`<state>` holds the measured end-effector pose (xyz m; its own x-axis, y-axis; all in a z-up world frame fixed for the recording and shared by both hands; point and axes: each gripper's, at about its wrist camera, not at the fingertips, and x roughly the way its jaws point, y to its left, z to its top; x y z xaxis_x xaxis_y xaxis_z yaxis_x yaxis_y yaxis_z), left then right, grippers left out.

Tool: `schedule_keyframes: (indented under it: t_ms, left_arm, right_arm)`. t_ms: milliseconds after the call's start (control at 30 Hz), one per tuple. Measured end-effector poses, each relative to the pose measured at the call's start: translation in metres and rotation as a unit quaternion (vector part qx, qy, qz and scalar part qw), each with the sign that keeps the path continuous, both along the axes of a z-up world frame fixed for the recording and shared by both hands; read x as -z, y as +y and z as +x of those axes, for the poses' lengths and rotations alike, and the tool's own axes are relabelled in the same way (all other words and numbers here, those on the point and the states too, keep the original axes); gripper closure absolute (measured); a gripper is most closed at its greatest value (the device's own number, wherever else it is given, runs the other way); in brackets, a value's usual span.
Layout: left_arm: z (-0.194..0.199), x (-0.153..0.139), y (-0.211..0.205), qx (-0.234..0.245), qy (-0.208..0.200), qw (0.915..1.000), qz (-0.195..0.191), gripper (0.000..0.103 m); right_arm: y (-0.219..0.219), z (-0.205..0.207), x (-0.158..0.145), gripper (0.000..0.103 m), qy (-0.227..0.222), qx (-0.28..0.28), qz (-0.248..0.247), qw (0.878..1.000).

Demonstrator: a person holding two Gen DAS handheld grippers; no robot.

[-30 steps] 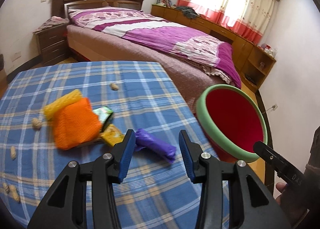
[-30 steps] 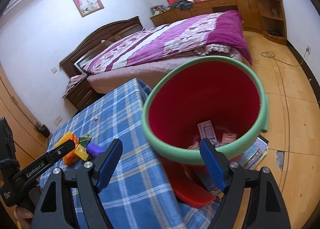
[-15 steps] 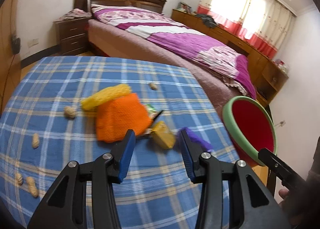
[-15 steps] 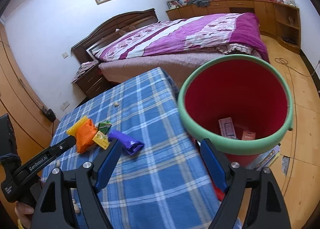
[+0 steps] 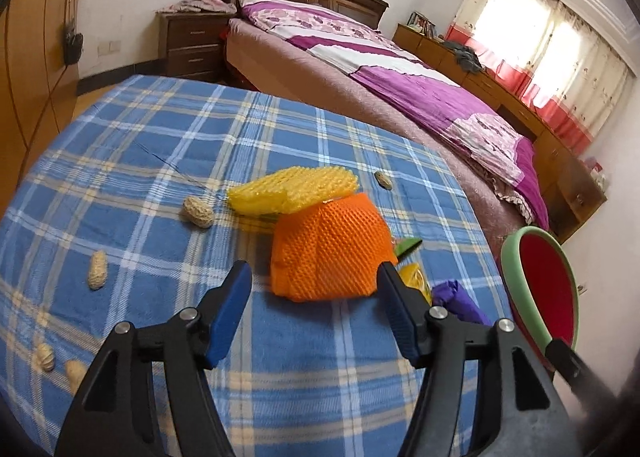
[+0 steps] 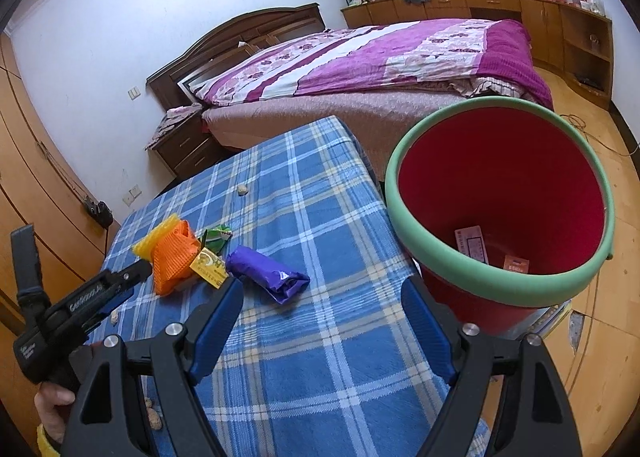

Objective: Collect trash
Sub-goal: 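Grasp the orange mesh net with the left tool, then grasp the purple bag with the right tool while the left tool lifts the orange net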

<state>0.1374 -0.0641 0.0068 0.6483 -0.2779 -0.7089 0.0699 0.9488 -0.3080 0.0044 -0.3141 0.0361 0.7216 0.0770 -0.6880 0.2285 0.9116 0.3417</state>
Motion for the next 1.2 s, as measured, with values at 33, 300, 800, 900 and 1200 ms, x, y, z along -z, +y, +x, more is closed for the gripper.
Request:
schedule_keyframes:
  t_ms: [33,300,800,900,1200]
  left_arm:
    - [0.005,0.003,-0.001,0.002,0.005,1.0,-0.002,0.038]
    - [0.027,0.02,-0.016,0.011,0.034,0.9994,0.001,0.038]
    - [0.048,0.028,-0.021,0.016,0.038,0.9989,0.02,0.05]
    - [0.046,0.028,-0.019,0.017,0.037,0.999,0.017,0.065]
    - [0.025,0.014,-0.006,0.028,0.015,0.9995,0.002,0.086]
  right_arm:
    - [0.0,0.001,0.001,0.02,0.001,0.0,0.001,1.0]
    - [-0.003,0.006,0.009,0.02,0.011,-0.002,0.008,1.0]
    - [-0.001,0.014,0.016,0.02,0.02,-0.011,0.008,1.0]
    - [0.002,0.018,0.017,0.02,0.022,-0.016,0.006,1.0]
    - [0.016,0.043,0.028,0.02,0.041,-0.053,0.016,0.998]
